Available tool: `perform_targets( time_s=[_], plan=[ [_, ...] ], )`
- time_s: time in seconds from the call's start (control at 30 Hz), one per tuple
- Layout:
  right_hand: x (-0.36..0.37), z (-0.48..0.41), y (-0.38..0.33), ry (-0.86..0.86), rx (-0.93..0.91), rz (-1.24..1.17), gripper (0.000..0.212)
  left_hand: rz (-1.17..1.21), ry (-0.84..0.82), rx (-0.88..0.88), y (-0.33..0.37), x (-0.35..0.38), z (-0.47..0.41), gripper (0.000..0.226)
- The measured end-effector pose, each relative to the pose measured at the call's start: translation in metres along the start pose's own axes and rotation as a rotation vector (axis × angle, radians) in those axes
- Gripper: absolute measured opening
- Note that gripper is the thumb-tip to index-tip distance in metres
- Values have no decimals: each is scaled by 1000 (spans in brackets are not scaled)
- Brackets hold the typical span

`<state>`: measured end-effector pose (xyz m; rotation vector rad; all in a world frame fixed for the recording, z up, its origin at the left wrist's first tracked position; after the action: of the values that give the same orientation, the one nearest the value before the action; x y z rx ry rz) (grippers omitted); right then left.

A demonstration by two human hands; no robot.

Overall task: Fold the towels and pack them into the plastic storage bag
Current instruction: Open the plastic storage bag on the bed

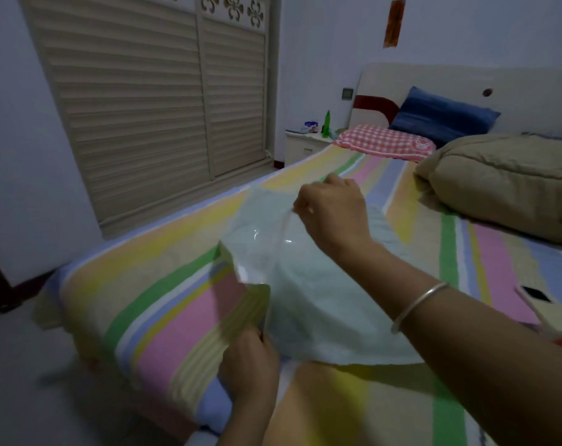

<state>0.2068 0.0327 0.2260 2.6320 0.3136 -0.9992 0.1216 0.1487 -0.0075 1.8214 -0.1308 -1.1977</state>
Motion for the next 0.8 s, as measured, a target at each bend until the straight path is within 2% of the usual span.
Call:
perform_targets(
  time_s=[0.13, 0.3, 0.37, 0.43, 0.53, 0.7, 0.8],
  plan=[
    [-27, -26, 32, 94, 158, -53, 17, -50, -38, 24, 3, 9, -6, 31],
    [-18, -14, 38, 83, 173, -105, 16, 76, -67, -72, -9, 9, -15, 30],
    [-6, 4, 30, 49, 136, -155, 12, 221, -65, -94, -12, 8, -14, 26],
    [8, 28, 18, -45, 61, -225, 7, 455, 7, -135, -15, 0, -5, 27],
    [27, 72, -2, -183, -85, -281, 17, 656, 78, -182, -14, -5, 22, 32],
    [44, 150, 7, -498, -195, -264, 54, 775, -1, 70, 34, 6, 75, 38],
    [26, 186, 49, -517, -120, -288, 47, 818, -72, 219, 73, 7, 109, 39]
  ],
)
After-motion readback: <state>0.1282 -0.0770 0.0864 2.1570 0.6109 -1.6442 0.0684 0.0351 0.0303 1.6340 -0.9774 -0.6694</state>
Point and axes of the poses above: each hand's wrist, its own z-axis away from the middle knuckle, its own x-axis out of the palm, y = z × x, the point moved 8 cm from there along -z, towards the middle knuckle, and after that the axes turned 10 degrees about z, right-handed, at the moved point
